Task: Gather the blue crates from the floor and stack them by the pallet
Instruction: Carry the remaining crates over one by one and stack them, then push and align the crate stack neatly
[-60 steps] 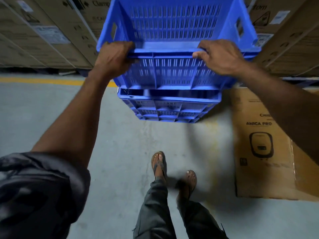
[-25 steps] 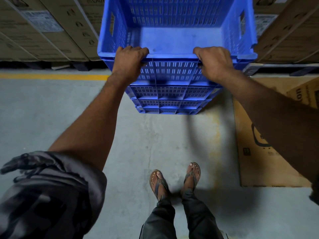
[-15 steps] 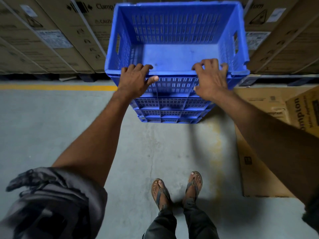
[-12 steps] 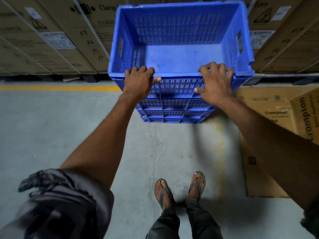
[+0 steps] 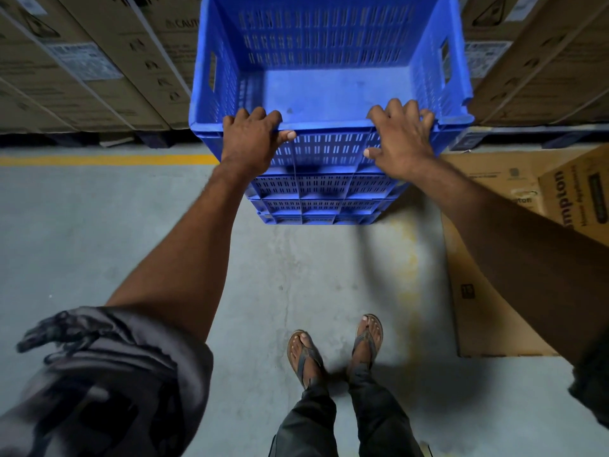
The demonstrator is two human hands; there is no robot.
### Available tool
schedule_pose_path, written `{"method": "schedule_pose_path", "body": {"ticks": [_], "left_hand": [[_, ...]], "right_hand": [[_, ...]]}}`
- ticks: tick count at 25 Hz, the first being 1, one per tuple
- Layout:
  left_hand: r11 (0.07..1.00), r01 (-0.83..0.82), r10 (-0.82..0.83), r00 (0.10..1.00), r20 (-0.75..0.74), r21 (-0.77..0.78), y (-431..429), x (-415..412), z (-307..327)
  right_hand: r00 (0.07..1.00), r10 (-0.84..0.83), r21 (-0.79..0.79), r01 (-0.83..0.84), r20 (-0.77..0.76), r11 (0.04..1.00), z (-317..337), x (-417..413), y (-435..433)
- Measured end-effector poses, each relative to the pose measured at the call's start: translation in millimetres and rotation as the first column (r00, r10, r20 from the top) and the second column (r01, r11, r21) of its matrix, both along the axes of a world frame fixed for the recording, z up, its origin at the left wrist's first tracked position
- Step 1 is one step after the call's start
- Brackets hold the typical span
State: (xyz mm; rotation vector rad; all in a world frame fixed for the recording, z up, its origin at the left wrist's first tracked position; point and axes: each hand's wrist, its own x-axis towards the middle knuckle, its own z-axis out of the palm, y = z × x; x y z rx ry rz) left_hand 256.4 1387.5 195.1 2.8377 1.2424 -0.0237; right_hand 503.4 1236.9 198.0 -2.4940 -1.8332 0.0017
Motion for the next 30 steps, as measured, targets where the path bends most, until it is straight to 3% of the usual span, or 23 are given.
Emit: {"method": "schedule_pose_path", "body": {"ticks": [10, 17, 20, 22, 24, 25, 27, 28, 30], "left_hand": [[0.999, -0.035, 0.032, 0.998, -0.06, -0.039, -8.3, 3.8, 8.9], [1.0, -0.025, 0.025, 1.0, 0.017, -0.013, -7.4, 1.9, 0.2], [0.968, -0.079, 0.008, 0.958, 0.285, 0.239, -48.5, 6.7, -18.1], [0.962, -0.047, -0.06, 0.924, 0.377, 0.268, -96.8, 21.1, -46.3], [0.999, -0.024, 0.008, 0.939, 0.345, 0.041, -141.6, 39.2, -93.3], [0.984, -0.092, 0.139, 0.929, 0.344, -0.15, -158.7, 46.9, -126.9], [0.794, -0.266, 0.481, 0.824, 0.298, -0.546, -188.1, 59.5, -211.0], [0.696, -0.303, 0.578, 0.774, 0.258, -0.652, -201.6, 63.2, -249.9], [0.641, -0.299, 0.616, 0.75, 0.241, -0.707, -224.7, 72.2, -324.1]], "right_hand": [[1.0, 0.007, -0.071, -0.005, 0.016, 0.997, 4.0, 4.2, 2.4], [0.998, 0.062, -0.036, -0.063, -0.011, 0.997, 1.7, 6.0, 0.9], [0.999, 0.051, 0.192, -0.054, 0.019, 0.98, -11.7, -6.0, -33.6], [0.997, -0.074, 0.384, 0.059, 0.025, 0.921, -50.2, -22.3, -75.7], [0.972, -0.151, 0.392, 0.212, -0.179, 0.895, -111.3, -28.3, -116.2], [0.932, -0.162, 0.333, 0.273, -0.325, 0.902, -147.4, -25.5, -130.2], [0.81, -0.221, 0.141, 0.348, -0.544, 0.927, -224.8, -14.7, -147.7], [0.752, -0.267, 0.04, 0.363, -0.602, 0.931, -260.1, -10.7, -151.5], [0.616, -0.359, -0.101, 0.413, -0.701, 0.905, -327.6, -3.6, -152.3]]}}
